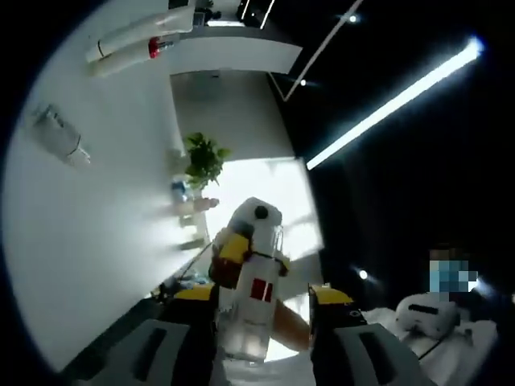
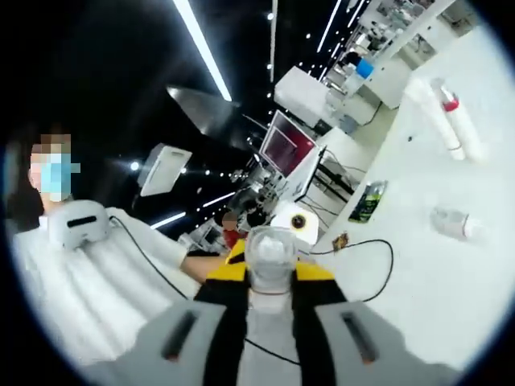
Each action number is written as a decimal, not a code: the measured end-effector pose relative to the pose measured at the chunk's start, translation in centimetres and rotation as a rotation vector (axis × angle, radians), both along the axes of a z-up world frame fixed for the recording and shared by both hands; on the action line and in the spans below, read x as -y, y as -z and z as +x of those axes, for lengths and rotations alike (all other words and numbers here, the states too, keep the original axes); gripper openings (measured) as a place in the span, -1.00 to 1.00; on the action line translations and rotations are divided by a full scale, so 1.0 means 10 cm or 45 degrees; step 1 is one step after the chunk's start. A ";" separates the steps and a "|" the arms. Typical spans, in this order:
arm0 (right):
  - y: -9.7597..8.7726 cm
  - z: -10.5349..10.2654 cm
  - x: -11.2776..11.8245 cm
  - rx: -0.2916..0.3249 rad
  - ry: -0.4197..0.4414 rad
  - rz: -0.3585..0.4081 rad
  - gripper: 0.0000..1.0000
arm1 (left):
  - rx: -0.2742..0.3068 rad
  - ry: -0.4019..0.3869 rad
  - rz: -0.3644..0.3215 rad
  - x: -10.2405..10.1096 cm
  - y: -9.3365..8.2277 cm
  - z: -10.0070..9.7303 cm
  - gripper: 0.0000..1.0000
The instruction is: Arrange the skincare products in the storage area until every visible bottle or jar stands upright without overlapping.
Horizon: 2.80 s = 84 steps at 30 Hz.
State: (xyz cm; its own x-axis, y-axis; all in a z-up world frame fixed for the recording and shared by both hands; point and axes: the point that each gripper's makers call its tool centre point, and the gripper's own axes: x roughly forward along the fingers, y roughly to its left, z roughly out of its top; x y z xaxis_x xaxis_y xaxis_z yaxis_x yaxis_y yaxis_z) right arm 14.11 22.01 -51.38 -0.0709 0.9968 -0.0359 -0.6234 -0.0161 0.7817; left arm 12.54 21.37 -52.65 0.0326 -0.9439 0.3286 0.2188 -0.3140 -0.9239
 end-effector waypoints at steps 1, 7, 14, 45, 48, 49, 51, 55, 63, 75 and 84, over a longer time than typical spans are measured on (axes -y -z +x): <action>-0.01 -0.02 0.01 -0.006 -0.027 -0.001 -0.62 | 0.017 0.025 0.010 0.02 0.00 -0.03 -0.09; -0.09 -0.12 -0.05 0.001 -0.118 0.020 -0.61 | 0.136 0.151 0.034 0.15 -0.03 -0.23 -0.48; -0.18 -0.16 -0.10 -0.001 -0.155 0.104 -0.61 | 0.272 0.155 -0.025 0.15 -0.16 -0.35 -0.51; 0.24 0.55 -0.10 0.146 0.563 -0.309 -0.54 | 0.678 -0.357 0.744 0.16 0.40 0.39 -0.52; 0.25 0.53 -0.10 0.147 0.548 -0.310 -0.56 | 0.699 -0.344 0.751 0.15 0.42 0.39 -0.51; 0.24 0.51 -0.11 0.165 0.533 -0.302 -0.56 | 0.689 -0.334 0.738 0.15 0.42 0.37 -0.51; 0.17 0.43 -0.15 0.204 0.464 -0.256 -0.57 | 0.637 -0.289 0.636 0.18 0.34 0.29 -0.49; 0.07 0.24 -0.21 0.273 0.313 -0.210 -0.58 | 0.649 -0.206 0.507 0.17 0.24 0.17 -0.43; -0.19 -0.01 -0.25 0.361 0.111 -0.039 -0.58 | 0.657 -0.048 0.311 0.20 -0.01 -0.08 -0.43; -0.25 0.08 -0.25 0.353 0.170 0.068 -0.58 | 0.801 -0.130 0.360 0.16 -0.06 0.01 -0.55; -0.15 0.42 -0.23 0.373 0.414 -0.115 -0.47 | 0.766 -0.351 0.516 0.11 0.04 0.36 -0.55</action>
